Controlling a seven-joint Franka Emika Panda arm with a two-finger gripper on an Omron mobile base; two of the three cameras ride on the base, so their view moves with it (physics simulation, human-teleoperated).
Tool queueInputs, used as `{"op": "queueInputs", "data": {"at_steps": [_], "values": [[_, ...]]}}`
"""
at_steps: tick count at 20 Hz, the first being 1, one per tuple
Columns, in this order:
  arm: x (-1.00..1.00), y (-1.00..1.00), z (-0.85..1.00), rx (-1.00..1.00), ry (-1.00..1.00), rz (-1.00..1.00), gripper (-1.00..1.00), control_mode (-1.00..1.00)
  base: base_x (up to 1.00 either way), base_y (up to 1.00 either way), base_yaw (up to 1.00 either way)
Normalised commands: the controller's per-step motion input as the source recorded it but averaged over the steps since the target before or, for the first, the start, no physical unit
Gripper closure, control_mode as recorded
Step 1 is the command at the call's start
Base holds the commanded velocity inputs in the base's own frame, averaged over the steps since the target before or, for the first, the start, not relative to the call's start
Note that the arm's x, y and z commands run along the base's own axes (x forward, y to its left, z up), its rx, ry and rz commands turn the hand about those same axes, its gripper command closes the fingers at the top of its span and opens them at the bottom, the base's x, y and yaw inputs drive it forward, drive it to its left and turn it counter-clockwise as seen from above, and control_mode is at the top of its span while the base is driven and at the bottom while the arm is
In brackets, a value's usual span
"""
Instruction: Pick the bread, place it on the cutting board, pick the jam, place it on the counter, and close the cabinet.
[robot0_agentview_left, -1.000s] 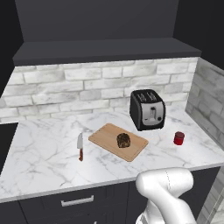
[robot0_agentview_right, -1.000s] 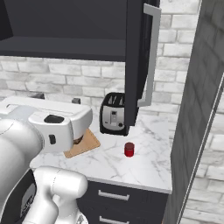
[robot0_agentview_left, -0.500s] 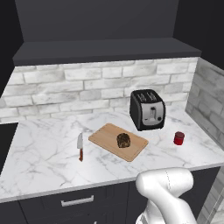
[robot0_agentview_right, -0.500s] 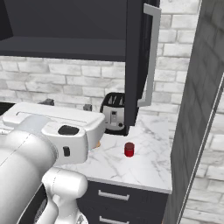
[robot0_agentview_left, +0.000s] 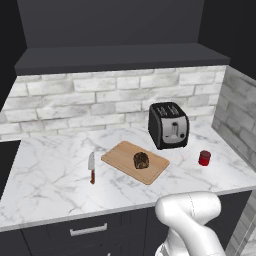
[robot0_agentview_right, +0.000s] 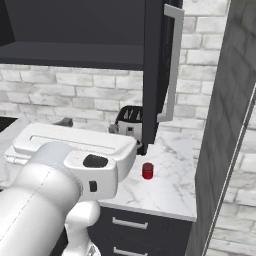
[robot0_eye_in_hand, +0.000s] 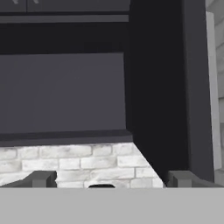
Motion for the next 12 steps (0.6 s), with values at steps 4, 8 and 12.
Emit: {"op": "queueInputs", "data": {"at_steps": [4,8,12], "values": [[-0.03,-0.24,0.0,0.0,-0.03,0.0,-1.0,-1.0,0.0,0.0,0.0],[-0.04,-0.26,0.0,0.0,-0.03,0.0,-1.0,-1.0,0.0,0.0,0.0],[0.0,-0.24,0.0,0.0,-0.01,0.0,-1.0,-1.0,0.0,0.0,0.0]]}}
